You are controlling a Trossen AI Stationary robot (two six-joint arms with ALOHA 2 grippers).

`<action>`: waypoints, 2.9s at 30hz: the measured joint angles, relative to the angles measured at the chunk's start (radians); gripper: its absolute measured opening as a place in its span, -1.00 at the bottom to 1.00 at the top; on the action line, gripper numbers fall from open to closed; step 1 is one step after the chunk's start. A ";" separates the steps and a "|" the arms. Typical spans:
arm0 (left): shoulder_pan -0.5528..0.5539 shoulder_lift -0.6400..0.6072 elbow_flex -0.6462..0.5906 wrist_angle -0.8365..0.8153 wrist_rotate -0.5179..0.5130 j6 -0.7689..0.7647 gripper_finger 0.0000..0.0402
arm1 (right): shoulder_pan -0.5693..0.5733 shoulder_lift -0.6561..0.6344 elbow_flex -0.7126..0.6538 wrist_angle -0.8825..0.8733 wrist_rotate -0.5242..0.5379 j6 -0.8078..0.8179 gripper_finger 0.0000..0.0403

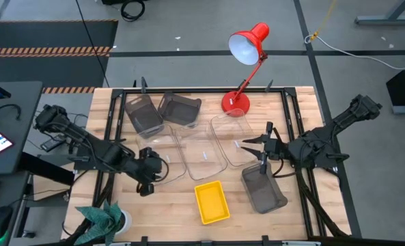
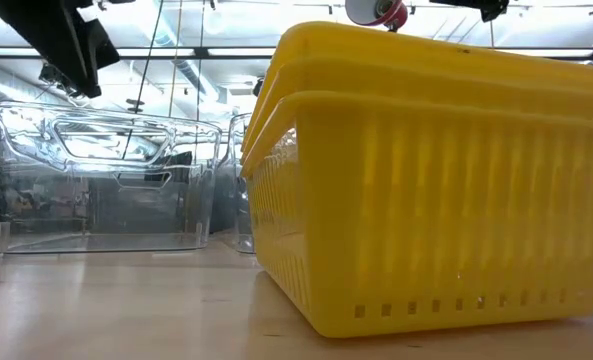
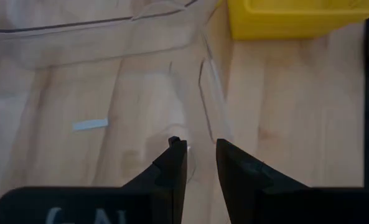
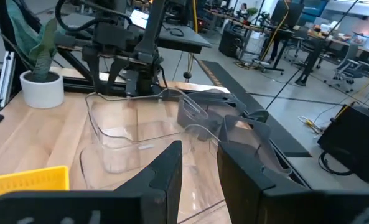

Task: Stack baskets by color
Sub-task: Stack the left transparent bin on the middle transparent bin

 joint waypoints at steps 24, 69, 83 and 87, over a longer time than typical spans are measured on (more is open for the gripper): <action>-0.144 0.038 -0.156 0.003 -0.301 0.292 -0.64 | -0.070 0.034 0.001 0.225 0.045 -0.228 -0.47; -0.269 -0.297 -0.329 0.107 -0.410 0.018 -0.82 | -0.279 0.161 0.001 0.478 -0.008 -0.309 -0.48; -0.269 -0.102 -0.271 0.140 -0.389 -0.026 -0.45 | -0.245 0.172 0.001 0.471 0.000 -0.314 -0.48; -0.269 -0.053 -0.208 0.046 -0.389 -0.052 -0.39 | -0.245 0.173 0.001 0.466 0.000 -0.313 -0.48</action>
